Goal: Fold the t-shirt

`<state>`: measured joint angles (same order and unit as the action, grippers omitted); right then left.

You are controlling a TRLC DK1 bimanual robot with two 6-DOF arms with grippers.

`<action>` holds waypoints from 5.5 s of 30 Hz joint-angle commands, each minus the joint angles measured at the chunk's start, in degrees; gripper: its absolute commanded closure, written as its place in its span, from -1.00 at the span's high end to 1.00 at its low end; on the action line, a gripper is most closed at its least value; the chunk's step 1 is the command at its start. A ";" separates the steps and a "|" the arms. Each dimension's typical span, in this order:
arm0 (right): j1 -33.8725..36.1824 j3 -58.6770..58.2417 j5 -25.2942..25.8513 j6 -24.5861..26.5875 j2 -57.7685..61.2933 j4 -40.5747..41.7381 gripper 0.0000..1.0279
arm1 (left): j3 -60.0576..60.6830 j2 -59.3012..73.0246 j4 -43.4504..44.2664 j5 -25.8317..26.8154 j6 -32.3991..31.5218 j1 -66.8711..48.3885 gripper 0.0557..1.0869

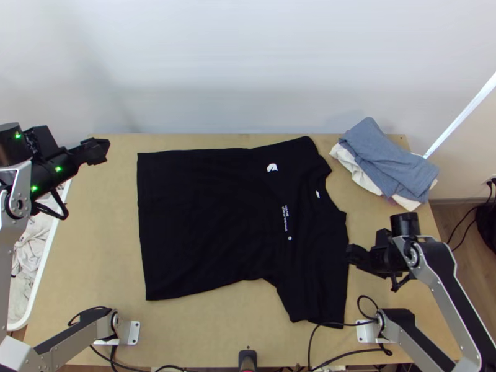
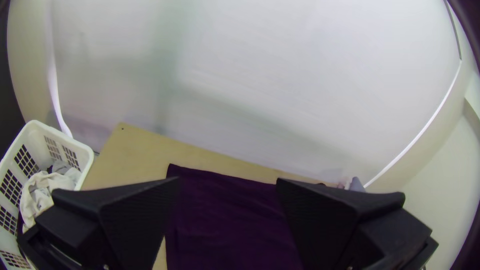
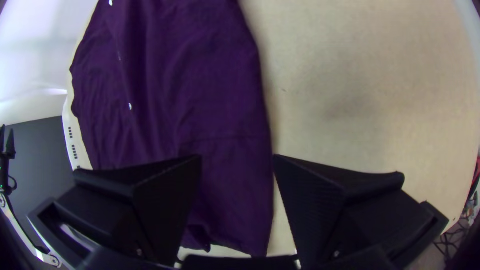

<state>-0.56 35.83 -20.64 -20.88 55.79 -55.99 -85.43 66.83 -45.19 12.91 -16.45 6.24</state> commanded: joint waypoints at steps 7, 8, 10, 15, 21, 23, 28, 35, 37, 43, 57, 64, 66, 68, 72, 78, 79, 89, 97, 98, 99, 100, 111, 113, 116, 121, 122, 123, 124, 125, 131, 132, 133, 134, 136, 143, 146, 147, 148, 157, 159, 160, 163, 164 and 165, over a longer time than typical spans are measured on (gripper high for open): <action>1.52 -3.40 -0.54 2.34 8.46 5.01 0.07 | 2.20 -1.26 -0.34 0.36 0.54 0.62 0.79; 1.61 -3.40 -0.54 2.34 8.81 5.27 0.07 | 2.28 -1.35 -0.34 0.28 0.54 0.62 0.79; 1.61 -3.58 -0.54 2.25 9.43 6.24 0.07 | 2.55 -1.44 -0.34 0.19 0.54 0.62 0.79; 1.61 -4.46 -0.54 2.60 10.66 9.32 -0.18 | 2.72 -1.70 -0.51 0.01 0.54 0.62 0.79; 1.52 -5.42 -0.54 2.95 12.24 10.55 -0.18 | 2.55 -1.96 -0.87 0.01 0.63 1.05 0.79; 1.52 -5.60 -0.54 3.04 12.50 10.81 -0.18 | 2.55 -2.14 -1.04 0.01 0.71 1.14 0.79; 1.35 -6.74 -0.54 3.83 11.71 13.10 -0.55 | 3.51 -2.14 -2.80 0.01 3.00 1.14 0.79; 0.38 -6.92 -0.45 3.83 9.95 15.64 -0.94 | 13.88 -3.28 -18.27 0.19 24.88 -2.90 0.79; 0.38 -6.48 -0.45 3.83 9.95 15.64 -0.94 | 18.81 -4.95 -22.22 0.10 33.50 -3.25 0.79; 0.29 -5.34 -0.54 3.66 10.04 15.91 -0.94 | 29.44 -3.81 -33.38 -6.14 45.19 -3.43 0.79; -0.32 -4.81 -0.27 3.48 10.04 15.91 -0.94 | 39.02 4.36 -35.67 -5.88 41.06 -15.03 0.79; -0.41 -4.11 -0.10 3.48 10.13 16.08 -0.94 | 38.32 8.76 -33.65 -2.80 39.83 -18.46 0.79; -0.41 -4.02 -0.10 3.48 10.13 16.08 -0.94 | 38.14 10.78 -32.51 -2.45 37.45 -19.95 0.79; -0.23 -4.02 -0.10 3.48 10.04 16.08 -0.94 | 38.23 11.48 -31.72 -2.18 36.13 -21.27 0.79; 0.21 -4.46 -0.01 3.48 9.86 16.08 -0.94 | 38.23 12.19 -30.75 -0.87 34.73 -23.03 0.79; 0.29 -4.63 -0.01 3.57 9.51 16.08 -0.94 | 38.93 12.45 -30.75 -0.60 33.85 -24.08 0.46; 0.29 -4.46 -0.01 3.57 9.51 16.08 -0.94 | 39.02 12.36 -30.75 -0.25 33.85 -24.08 0.32; 0.65 -3.58 0.17 3.66 9.43 16.08 -0.94 | 40.16 14.12 -28.90 1.16 33.06 -26.54 -0.37; 1.61 -3.14 0.25 4.36 9.16 16.08 -0.94 | 40.34 13.06 -26.09 1.16 32.62 -25.75 -0.92; 1.70 -2.79 0.25 4.27 9.16 16.08 -0.94 | 39.55 12.63 -26.09 1.24 32.71 -24.52 -0.92; 1.79 -2.35 0.25 4.19 9.16 16.00 -0.94 | 38.85 12.01 -26.27 1.42 32.97 -23.55 -0.92; 1.88 -1.64 0.25 4.19 8.99 16.00 -0.94 | 37.88 11.48 -25.91 1.51 33.06 -22.06 -0.92; 3.46 10.92 0.34 3.83 5.03 14.68 -0.95 | 23.20 6.12 -18.88 3.35 20.23 -9.76 -0.92; 3.11 13.21 0.34 3.22 5.03 14.68 -0.95 | 20.83 4.98 -17.13 2.91 17.06 -9.58 -0.92; 1.88 17.95 0.34 1.99 5.21 14.68 -0.95 | 15.29 4.80 -16.60 2.83 13.20 -8.26 -0.92; -0.67 29.64 0.43 -1.97 8.72 14.68 -0.95 | 6.33 4.80 -12.82 -0.60 10.91 -6.68 -0.92; -1.11 32.37 0.52 -2.67 9.78 14.68 -0.95 | 4.83 4.80 -11.59 -1.66 10.65 -6.42 -0.92; -1.46 35.09 0.69 -3.11 10.92 14.50 -0.95 | 3.43 4.63 -10.36 -2.54 10.56 -6.06 -0.92; -2.34 38.08 1.22 -3.11 11.97 14.33 -0.95 | 2.02 4.54 -9.39 -3.50 10.47 -5.80 -0.92; -2.78 40.89 1.92 -3.11 13.03 14.33 -0.95 | 0.35 4.54 -8.25 -4.12 10.03 -5.27 -0.92; -4.10 56.63 4.74 -2.85 19.97 14.33 -0.95 | -5.98 4.10 0.01 -7.37 8.98 -3.52 -0.92; -4.10 59.00 5.26 -2.85 21.20 14.33 -0.95 | -6.95 4.01 1.24 -7.98 8.98 -3.52 -0.92; -4.28 61.46 5.61 -2.85 22.61 14.33 -0.95 | -7.74 3.84 2.56 -8.07 8.98 -3.52 -0.92; -4.54 63.75 5.79 -2.85 23.84 14.33 -0.95 | -8.53 3.75 4.14 -8.60 9.06 -3.43 -0.92; -4.80 68.49 6.32 -2.85 26.48 14.33 -0.94 | -10.37 3.92 5.73 -9.13 9.50 -3.34 -0.92; -5.59 85.54 9.92 -2.14 32.72 15.38 -0.94 | -16.53 3.31 12.76 -9.57 9.33 -1.93 -0.92; -5.59 94.60 12.56 -1.09 34.74 15.64 -0.94 | -19.69 2.61 15.22 -12.12 9.24 -1.85 -0.92; -5.59 96.09 12.65 -1.00 34.83 16.70 -0.94 | -20.57 2.43 16.10 -12.64 9.24 -1.85 -0.92; -5.59 96.53 13.09 -0.91 34.65 18.19 -0.94 | -21.54 2.25 16.89 -13.26 9.15 -1.85 -0.92; -5.51 96.35 14.14 -0.47 28.41 23.38 -0.94 | -23.56 1.29 25.24 -22.66 9.86 -1.58 -0.92; -5.24 96.27 14.14 -0.30 25.60 23.82 -0.94 | -23.56 0.23 25.15 -22.93 9.86 -1.58 -0.92; -5.24 95.83 14.14 -0.12 23.93 24.08 -0.95 | -23.56 -0.56 25.15 -22.93 9.86 -1.49 -0.92; -5.16 93.45 14.14 0.85 18.04 24.35 -0.95 | -23.82 -3.28 25.24 -23.10 9.86 -1.41 -0.92; -5.07 92.57 14.14 1.02 16.10 24.35 -0.94 | -23.91 -4.34 25.24 -23.37 9.86 -1.23 -0.92; -5.07 91.52 14.05 1.46 13.91 24.26 -0.95 | -24.00 -5.39 25.24 -23.37 9.86 -1.05 -0.92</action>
<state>-6.37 128.53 -8.51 -20.93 77.54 -34.28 -107.46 66.13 -21.50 -7.99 -6.46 3.79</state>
